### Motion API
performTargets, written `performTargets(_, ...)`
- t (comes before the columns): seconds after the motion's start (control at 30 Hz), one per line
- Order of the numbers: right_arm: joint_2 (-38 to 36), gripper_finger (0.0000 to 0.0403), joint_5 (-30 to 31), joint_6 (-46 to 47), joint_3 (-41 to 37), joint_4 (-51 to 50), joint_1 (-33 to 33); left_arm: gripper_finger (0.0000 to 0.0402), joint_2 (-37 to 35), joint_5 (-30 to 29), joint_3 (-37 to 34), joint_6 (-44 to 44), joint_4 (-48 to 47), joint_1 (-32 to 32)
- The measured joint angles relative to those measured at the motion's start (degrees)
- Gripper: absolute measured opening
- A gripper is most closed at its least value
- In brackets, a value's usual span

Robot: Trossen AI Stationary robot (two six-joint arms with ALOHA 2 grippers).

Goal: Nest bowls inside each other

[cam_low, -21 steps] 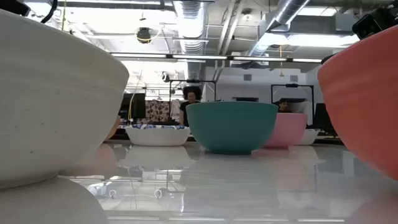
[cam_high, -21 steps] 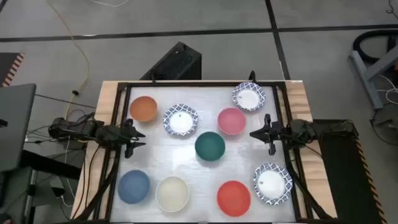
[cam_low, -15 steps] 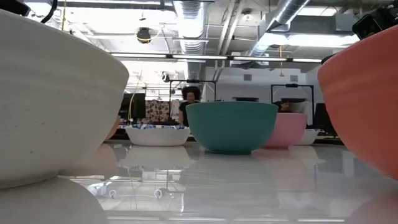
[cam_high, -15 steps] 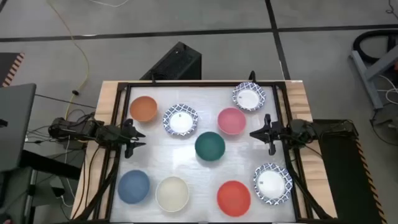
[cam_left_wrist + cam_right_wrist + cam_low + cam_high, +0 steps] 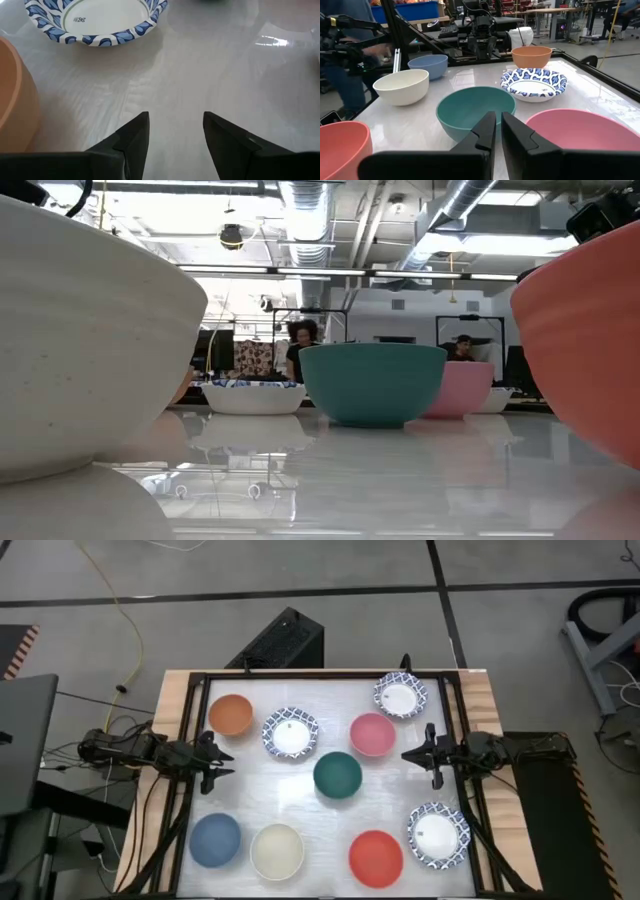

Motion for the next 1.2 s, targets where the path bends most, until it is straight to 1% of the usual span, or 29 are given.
performTargets(0.77,0.0,0.0051,0.0,0.0,0.0,0.0,0.0,0.0175,0.0,-0.09,0.0,0.01,-0.01,0.0)
performTargets(0.8,0.0,0.0051,0.0,0.0,0.0,0.01,0.0,0.0175,0.02,-1.61,0.0,-0.57,0.06,0.03)
performTargets(0.9,0.0,0.0051,0.01,0.0,0.0,0.0,0.0,0.0175,0.02,-9.73,0.0,-3.31,0.27,0.1)
performTargets(0.93,0.0,0.0051,0.02,0.0,0.0,0.0,0.0,0.0175,0.01,-10.93,0.0,-4.11,0.33,0.05)
performTargets(1.03,0.0,0.0051,0.02,0.0,0.0,0.0,0.0,0.0175,0.0,-11.87,0.0,-4.97,0.39,0.04)
performTargets(1.2,0.0,0.0051,0.02,0.0,0.02,0.0,0.0,0.0175,0.0,-11.72,0.0,-3.32,0.35,0.04)
